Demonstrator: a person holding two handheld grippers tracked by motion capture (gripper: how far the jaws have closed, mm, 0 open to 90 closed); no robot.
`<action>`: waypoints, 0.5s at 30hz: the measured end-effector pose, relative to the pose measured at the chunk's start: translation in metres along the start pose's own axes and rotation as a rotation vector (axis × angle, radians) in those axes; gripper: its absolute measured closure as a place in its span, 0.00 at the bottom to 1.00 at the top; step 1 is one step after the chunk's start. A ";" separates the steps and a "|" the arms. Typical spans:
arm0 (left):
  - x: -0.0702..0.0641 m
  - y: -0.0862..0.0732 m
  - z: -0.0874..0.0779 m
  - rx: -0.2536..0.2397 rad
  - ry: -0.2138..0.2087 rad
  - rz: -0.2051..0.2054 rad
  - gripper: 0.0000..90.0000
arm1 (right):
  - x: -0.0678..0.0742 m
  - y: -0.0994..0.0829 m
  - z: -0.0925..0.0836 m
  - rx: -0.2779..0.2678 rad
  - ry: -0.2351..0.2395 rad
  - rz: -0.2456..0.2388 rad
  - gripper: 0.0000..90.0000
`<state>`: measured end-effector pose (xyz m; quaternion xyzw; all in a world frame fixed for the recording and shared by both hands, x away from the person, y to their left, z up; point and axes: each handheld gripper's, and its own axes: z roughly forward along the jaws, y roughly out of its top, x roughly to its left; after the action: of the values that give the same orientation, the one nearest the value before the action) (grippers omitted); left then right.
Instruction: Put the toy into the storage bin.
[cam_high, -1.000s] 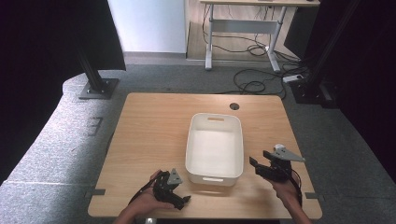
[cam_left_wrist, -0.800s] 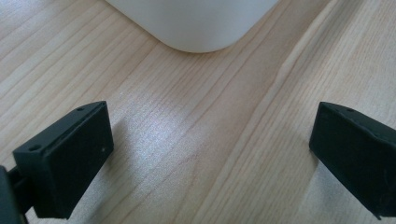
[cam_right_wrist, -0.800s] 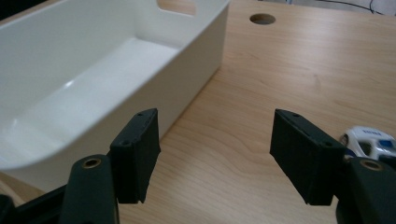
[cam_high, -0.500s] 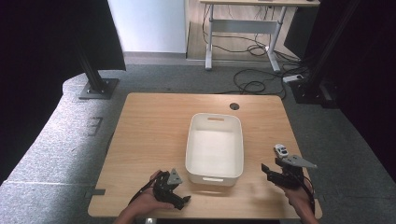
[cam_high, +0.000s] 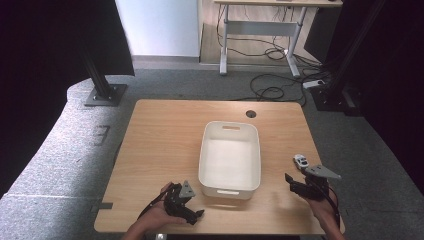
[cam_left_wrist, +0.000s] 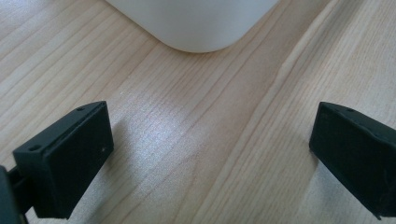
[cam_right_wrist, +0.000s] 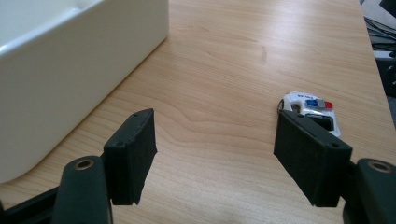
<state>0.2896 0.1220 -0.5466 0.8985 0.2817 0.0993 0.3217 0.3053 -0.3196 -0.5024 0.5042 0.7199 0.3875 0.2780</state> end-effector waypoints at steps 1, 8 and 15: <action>0.000 0.000 0.000 0.000 0.000 0.000 0.00 | -0.001 0.000 0.000 0.003 0.000 0.001 0.33; 0.000 0.000 0.000 0.000 0.001 -0.001 0.00 | -0.011 0.000 0.001 -0.003 -0.018 0.026 0.33; 0.000 0.000 0.000 0.003 0.001 0.000 0.00 | -0.024 -0.001 0.003 0.019 -0.015 0.068 0.30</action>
<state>0.2897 0.1218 -0.5463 0.8990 0.2818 0.0992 0.3201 0.3155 -0.3413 -0.5048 0.5337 0.7040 0.3862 0.2654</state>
